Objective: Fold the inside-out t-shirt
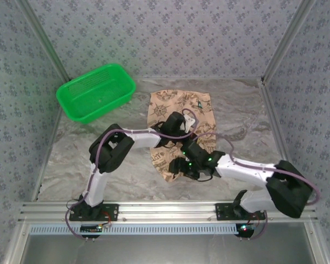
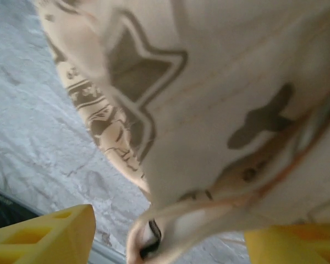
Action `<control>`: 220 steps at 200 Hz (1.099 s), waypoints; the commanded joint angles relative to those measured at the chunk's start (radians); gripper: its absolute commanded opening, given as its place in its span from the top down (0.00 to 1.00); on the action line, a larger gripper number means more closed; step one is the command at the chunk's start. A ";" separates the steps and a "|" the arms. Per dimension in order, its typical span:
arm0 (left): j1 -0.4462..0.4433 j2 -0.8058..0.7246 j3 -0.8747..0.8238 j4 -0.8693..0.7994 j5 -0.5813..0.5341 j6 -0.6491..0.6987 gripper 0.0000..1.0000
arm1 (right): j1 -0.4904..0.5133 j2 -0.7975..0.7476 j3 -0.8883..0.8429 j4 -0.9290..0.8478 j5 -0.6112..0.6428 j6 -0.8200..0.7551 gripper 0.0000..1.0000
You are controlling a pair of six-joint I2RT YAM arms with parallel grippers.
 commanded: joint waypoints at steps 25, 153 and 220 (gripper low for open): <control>0.029 -0.011 0.031 0.023 0.030 -0.009 1.00 | 0.000 0.086 -0.020 0.067 0.002 0.098 1.00; 0.125 -0.419 0.698 -0.665 -0.494 -0.084 1.00 | -0.319 -0.348 0.821 -0.699 0.431 -0.944 1.00; 0.052 -0.763 0.519 -0.606 -0.649 -0.073 1.00 | -0.281 -0.354 1.079 -0.649 0.506 -1.219 1.00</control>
